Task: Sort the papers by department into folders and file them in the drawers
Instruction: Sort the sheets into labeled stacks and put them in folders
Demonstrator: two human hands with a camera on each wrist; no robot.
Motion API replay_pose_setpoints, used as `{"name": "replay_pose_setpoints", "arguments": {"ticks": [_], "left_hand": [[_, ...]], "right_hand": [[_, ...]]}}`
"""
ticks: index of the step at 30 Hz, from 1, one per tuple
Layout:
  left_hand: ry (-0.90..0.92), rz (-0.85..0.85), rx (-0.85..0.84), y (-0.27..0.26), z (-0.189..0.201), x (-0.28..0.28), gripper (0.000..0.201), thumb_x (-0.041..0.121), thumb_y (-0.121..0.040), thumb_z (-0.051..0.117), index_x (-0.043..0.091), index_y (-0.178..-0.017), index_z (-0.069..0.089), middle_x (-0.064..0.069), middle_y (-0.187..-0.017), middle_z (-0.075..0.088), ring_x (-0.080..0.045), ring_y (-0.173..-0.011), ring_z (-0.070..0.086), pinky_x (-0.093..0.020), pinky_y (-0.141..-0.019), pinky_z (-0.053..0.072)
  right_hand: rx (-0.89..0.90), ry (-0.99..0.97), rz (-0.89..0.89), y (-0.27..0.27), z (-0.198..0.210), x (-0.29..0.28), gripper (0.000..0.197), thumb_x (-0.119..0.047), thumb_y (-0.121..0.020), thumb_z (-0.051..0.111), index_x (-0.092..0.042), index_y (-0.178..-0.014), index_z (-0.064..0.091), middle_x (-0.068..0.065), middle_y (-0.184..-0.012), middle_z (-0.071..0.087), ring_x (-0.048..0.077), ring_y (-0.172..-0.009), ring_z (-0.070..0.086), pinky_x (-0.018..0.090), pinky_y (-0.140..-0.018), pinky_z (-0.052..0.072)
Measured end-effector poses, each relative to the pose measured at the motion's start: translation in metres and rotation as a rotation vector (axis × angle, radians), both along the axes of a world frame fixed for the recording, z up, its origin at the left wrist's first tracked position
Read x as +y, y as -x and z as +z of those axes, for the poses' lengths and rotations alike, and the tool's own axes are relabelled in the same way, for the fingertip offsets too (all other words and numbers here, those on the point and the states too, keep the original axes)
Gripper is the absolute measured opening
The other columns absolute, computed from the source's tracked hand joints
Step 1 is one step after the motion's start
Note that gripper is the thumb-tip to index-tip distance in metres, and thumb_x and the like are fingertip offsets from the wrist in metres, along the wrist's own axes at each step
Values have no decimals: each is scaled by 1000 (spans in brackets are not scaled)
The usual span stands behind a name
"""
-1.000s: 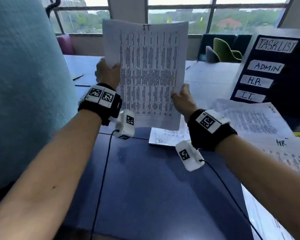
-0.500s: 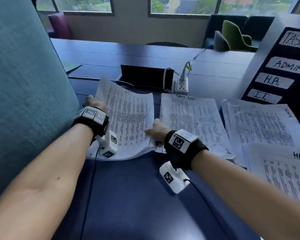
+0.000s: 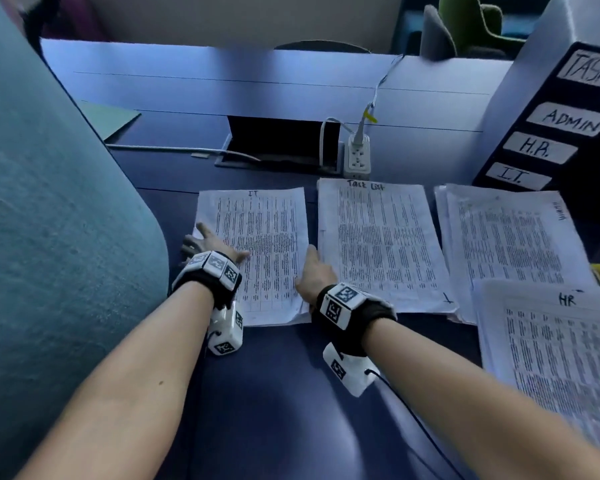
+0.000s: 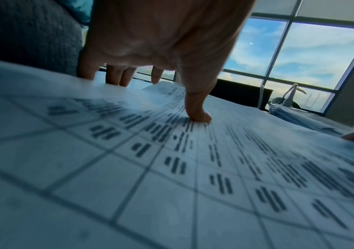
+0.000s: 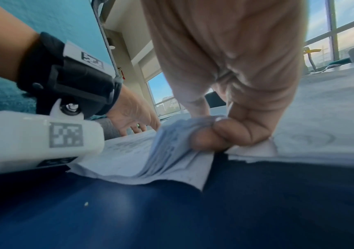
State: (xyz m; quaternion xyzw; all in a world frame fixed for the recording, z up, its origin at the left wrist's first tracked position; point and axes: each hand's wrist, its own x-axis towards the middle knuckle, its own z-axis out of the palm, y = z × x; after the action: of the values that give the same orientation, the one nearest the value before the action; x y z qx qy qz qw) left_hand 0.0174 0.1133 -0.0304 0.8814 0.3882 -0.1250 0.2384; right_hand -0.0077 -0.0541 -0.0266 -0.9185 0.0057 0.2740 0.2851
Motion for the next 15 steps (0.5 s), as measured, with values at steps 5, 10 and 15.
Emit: {"name": "replay_pose_setpoints", "arguments": {"ticks": [5,10,15], "left_hand": [[-84,-78,54,4,-2,-8,96,43,-78,68,13,-146,9,-22,-152,-1,-41,-141,0,-60,-111,6],[-71,-180,46,4,13,-34,96,45,-81,64,12,-147,3,-23,-153,-5,-38,-142,-4,-58,-111,1],[-9,-359,-173,0,34,-102,77,40,-83,64,11,-140,21,-20,-144,18,-37,-135,19,-54,-110,21]], "right_hand": [[34,1,21,0,9,-4,38,-19,-94,50,-4,-126,36,19,-122,52,33,-109,55,36,-86,46],[32,-171,18,-3,24,-35,46,-24,-95,49,-3,-133,36,21,-117,57,27,-73,62,33,-63,53],[-24,-317,-181,-11,41,-101,34,-17,-94,51,-2,-125,45,4,-74,56,12,-54,54,19,-48,41]]}}
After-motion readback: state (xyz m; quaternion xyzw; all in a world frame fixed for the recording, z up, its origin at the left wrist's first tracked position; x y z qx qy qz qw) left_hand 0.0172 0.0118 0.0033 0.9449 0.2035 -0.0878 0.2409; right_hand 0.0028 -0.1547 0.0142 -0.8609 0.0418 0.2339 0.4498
